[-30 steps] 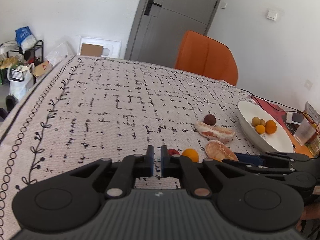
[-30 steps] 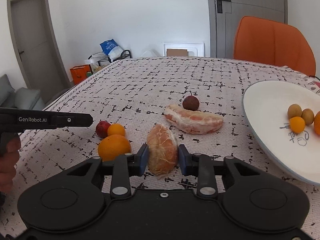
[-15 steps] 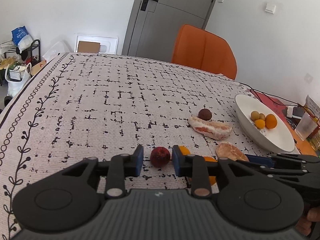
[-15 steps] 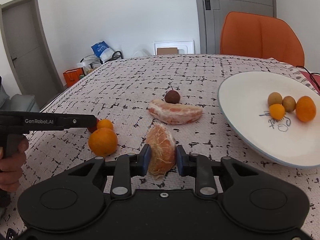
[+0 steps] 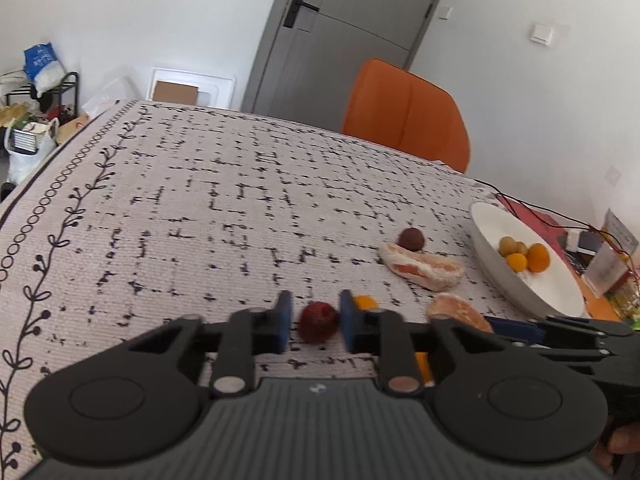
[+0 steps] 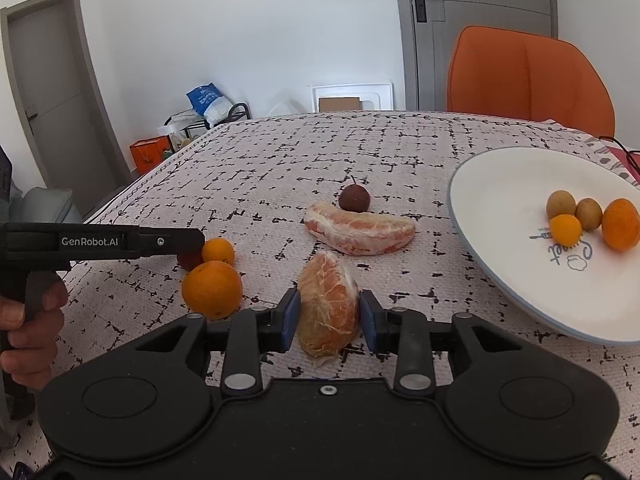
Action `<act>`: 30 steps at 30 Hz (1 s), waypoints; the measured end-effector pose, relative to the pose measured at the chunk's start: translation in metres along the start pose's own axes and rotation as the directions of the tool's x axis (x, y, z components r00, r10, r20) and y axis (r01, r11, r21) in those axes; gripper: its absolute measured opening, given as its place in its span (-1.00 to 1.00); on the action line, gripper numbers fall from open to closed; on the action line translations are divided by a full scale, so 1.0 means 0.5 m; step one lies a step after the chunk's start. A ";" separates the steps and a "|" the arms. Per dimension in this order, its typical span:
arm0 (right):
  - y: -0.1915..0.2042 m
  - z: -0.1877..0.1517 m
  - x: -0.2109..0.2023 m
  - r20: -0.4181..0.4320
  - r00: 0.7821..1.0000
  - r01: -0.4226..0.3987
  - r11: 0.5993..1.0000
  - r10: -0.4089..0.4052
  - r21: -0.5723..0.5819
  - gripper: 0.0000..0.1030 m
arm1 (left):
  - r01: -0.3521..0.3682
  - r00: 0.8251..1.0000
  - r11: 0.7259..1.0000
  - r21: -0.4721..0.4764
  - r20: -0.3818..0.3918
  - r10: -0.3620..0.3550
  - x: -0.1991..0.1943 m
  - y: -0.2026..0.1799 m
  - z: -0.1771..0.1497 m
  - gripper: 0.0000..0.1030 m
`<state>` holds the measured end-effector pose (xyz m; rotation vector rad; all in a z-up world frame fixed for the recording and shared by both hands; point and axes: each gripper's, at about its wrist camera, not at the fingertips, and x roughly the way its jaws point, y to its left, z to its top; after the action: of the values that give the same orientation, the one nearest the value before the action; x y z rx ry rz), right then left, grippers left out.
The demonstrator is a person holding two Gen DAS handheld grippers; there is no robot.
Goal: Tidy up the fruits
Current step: 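Close the left tool on the red plum while the right tool grasps the peeled mandarin, then carry the plum and peeled mandarin over the white bowl and open both tools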
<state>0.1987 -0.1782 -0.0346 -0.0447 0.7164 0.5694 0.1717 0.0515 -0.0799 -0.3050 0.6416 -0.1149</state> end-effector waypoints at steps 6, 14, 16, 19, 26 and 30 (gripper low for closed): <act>0.017 0.002 0.007 0.000 1.000 0.003 0.999 -0.003 -0.037 -0.09 | -0.013 1.000 1.000 0.007 0.000 0.013 -0.010 -0.005 0.000 -0.63; 0.018 0.001 -0.001 0.005 1.000 0.018 0.998 -0.018 -0.064 -0.44 | -0.017 1.000 0.999 0.027 0.017 0.016 -0.030 -0.017 0.003 -0.64; 0.014 0.000 -0.008 0.011 1.000 0.015 0.998 -0.014 -0.057 -0.44 | -0.016 1.000 0.999 0.036 0.022 0.015 -0.033 -0.023 0.005 -0.63; 0.009 0.002 -0.021 0.026 0.999 0.021 0.999 -0.020 -0.049 -0.44 | -0.015 0.999 0.999 0.052 0.032 0.013 -0.040 -0.037 0.009 -0.63; -0.017 0.009 -0.055 0.072 0.997 0.032 0.999 -0.031 -0.012 -0.44 | -0.009 0.998 0.996 0.087 0.057 0.004 -0.052 -0.072 0.023 -0.63; -0.035 0.013 -0.074 0.094 0.995 0.045 0.999 -0.045 0.003 -0.44 | 0.002 0.998 0.994 0.110 0.067 -0.009 -0.054 -0.097 0.034 -0.63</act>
<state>0.1890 -0.2091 -0.0089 -0.0335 0.6227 0.5246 0.1600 0.0151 -0.0364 -0.2034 0.5652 -0.1444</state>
